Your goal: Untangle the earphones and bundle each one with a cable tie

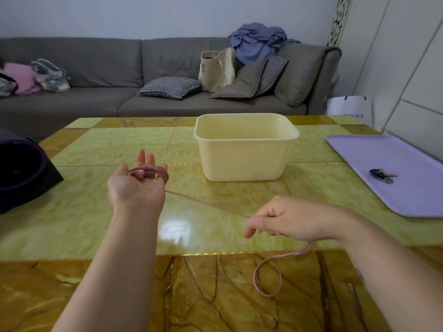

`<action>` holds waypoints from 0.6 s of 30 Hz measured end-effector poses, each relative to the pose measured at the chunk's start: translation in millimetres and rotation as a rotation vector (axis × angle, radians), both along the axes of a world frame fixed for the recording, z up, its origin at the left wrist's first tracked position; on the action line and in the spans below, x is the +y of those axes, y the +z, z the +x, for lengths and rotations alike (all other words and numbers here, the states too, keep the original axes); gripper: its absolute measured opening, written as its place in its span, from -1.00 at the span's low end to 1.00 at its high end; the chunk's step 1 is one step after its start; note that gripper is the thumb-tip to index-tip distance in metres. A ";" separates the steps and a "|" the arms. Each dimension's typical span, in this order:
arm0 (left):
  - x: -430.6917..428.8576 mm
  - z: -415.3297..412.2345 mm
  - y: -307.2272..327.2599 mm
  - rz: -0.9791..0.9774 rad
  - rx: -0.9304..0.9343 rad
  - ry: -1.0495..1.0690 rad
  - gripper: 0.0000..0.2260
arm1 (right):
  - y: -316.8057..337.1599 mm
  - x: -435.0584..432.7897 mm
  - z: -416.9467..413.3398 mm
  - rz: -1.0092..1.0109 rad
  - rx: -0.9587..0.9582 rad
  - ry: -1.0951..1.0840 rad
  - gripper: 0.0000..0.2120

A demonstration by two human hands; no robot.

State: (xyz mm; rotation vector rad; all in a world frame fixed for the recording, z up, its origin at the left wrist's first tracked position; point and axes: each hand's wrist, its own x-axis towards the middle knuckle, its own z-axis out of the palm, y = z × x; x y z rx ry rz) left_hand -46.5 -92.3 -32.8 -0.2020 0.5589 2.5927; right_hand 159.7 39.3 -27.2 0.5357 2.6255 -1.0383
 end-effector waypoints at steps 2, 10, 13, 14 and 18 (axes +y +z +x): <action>3.5 2.6 -1.3 -0.088 0.053 -0.011 -0.73 | 4.4 3.2 1.6 -0.018 0.024 0.011 -0.70; 12.3 31.9 14.7 -0.165 0.394 -0.315 -0.78 | -12.0 18.7 -2.0 0.129 0.047 -0.181 -0.81; 15.3 50.8 19.1 -0.284 0.530 -0.487 -0.77 | -16.4 26.3 -5.0 0.395 0.222 -0.355 -0.66; 17.1 57.0 19.8 -0.350 0.570 -0.512 -0.76 | -15.1 26.1 -5.9 0.432 0.300 -0.382 -0.61; 22.7 74.7 20.8 -0.614 0.784 -0.486 -0.78 | -3.4 17.5 -7.5 0.455 0.585 -0.435 -0.53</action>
